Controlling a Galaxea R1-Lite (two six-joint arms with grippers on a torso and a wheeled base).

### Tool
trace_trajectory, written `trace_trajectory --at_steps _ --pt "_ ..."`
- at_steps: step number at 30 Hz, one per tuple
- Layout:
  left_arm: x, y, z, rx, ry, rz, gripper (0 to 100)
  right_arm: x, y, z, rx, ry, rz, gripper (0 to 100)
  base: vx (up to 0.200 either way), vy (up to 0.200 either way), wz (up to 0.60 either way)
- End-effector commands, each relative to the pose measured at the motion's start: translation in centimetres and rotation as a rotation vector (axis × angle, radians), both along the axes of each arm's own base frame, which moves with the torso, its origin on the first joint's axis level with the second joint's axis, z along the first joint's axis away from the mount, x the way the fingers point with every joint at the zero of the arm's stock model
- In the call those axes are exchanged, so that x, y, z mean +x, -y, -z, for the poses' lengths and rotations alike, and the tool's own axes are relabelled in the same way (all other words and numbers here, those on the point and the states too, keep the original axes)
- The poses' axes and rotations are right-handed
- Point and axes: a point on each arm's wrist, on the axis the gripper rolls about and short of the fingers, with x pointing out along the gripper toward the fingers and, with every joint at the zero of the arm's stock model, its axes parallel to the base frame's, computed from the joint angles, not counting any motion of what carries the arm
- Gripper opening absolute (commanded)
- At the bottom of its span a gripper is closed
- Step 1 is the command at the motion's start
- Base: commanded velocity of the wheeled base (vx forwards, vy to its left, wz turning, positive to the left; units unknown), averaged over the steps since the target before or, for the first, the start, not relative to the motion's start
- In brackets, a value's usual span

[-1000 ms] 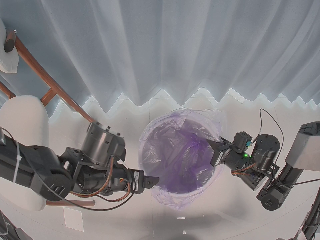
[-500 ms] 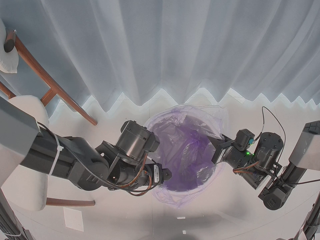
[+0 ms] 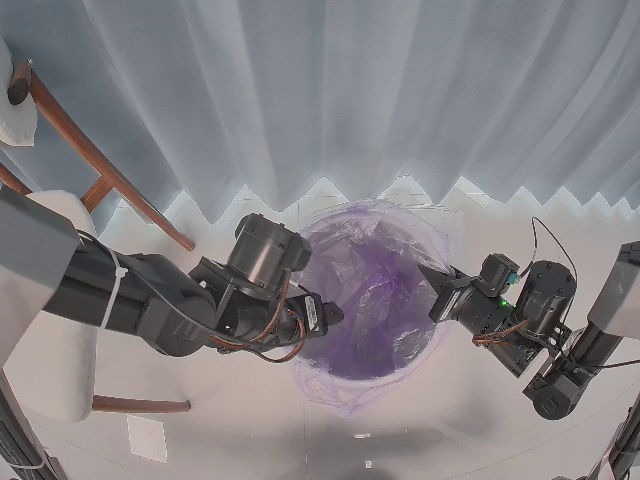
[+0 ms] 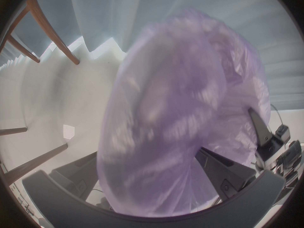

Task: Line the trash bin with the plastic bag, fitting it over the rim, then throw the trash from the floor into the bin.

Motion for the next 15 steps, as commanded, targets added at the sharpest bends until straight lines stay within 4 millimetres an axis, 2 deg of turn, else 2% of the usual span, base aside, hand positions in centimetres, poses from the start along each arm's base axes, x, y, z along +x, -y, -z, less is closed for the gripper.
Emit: trace_trajectory --at_steps 1,5,12,13,15 --pt "0.51 -0.95 -1.1 -0.032 0.036 -0.03 100 -0.22 0.1 -0.46 0.017 0.013 -0.001 0 0.0 0.0 0.0" --pt "0.62 -1.34 -1.54 -0.047 0.046 -0.046 100 -0.3 0.09 -0.45 0.017 0.012 -0.002 0 0.0 0.0 0.0" --pt "0.79 -1.21 -1.18 -0.041 0.039 -0.044 100 -0.38 0.02 -0.49 0.017 0.013 -0.005 0 0.0 0.0 0.0" --pt "0.73 -1.26 -1.07 -0.037 0.033 -0.044 0 -0.37 0.02 -0.56 0.019 0.016 -0.005 0 0.0 0.0 0.0" --pt "0.73 -1.25 -0.82 -0.032 0.025 -0.045 0 -0.39 0.03 -0.71 0.02 0.02 -0.005 0 0.0 0.0 0.0"
